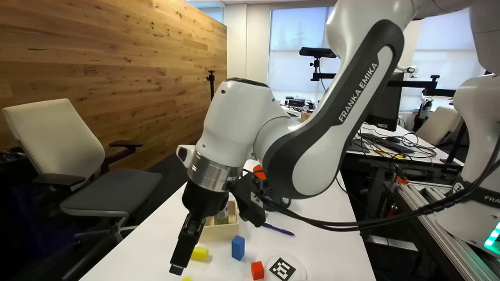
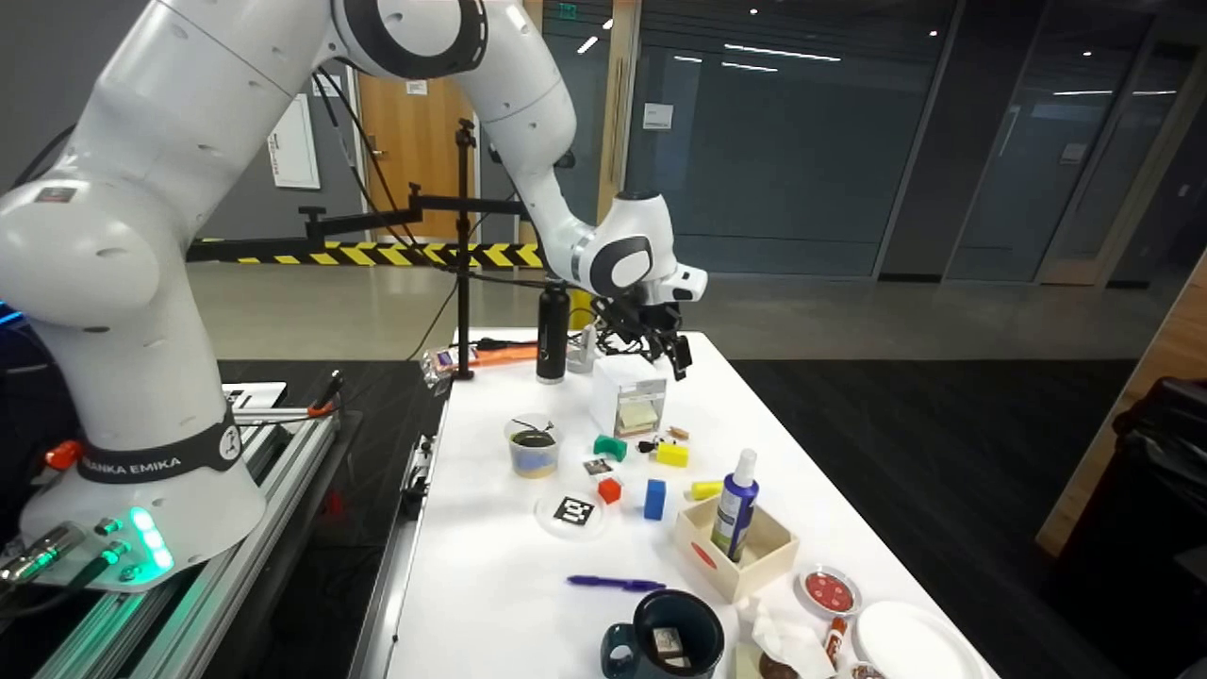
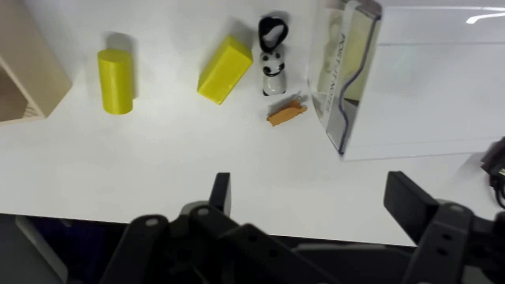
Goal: Move the green cube to the white object, then close it
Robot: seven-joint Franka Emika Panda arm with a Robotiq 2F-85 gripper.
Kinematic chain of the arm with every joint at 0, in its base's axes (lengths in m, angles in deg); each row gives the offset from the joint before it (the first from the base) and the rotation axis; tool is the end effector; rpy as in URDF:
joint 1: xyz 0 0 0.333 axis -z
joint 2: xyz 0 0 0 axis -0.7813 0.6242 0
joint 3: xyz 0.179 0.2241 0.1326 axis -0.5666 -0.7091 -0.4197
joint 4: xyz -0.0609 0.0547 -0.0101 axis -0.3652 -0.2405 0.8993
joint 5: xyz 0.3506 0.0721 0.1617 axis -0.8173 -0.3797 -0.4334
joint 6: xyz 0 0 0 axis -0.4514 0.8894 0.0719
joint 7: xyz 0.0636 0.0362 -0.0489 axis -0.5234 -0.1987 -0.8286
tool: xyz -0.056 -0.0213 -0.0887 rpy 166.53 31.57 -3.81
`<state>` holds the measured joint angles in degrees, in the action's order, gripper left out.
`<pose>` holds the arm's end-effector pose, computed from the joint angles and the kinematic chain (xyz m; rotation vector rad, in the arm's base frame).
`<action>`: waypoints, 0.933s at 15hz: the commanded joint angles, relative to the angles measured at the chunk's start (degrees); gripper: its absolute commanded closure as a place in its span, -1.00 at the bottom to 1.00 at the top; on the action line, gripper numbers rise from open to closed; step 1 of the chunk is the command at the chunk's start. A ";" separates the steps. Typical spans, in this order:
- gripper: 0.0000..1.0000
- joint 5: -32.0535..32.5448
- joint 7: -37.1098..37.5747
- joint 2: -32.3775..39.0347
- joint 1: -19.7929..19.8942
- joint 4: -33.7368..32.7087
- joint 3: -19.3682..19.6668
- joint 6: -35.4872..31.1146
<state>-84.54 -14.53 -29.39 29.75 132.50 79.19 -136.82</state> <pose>0.6036 0.2794 0.2130 -2.9376 -0.3702 -0.5693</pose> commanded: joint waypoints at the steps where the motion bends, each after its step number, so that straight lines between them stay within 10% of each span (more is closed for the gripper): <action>1: -1.00 -12.35 -14.59 -3.64 15.62 4.74 -14.73 -1.59; 4: -1.00 -16.90 -20.13 -4.89 27.05 4.96 -21.96 2.81; 10: -1.00 -9.18 -8.67 -13.08 20.18 7.08 -0.39 13.05; 14: -1.00 -7.04 -13.85 -16.70 21.14 6.45 1.27 28.95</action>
<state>-93.31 -26.67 -41.48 50.98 136.85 80.07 -116.55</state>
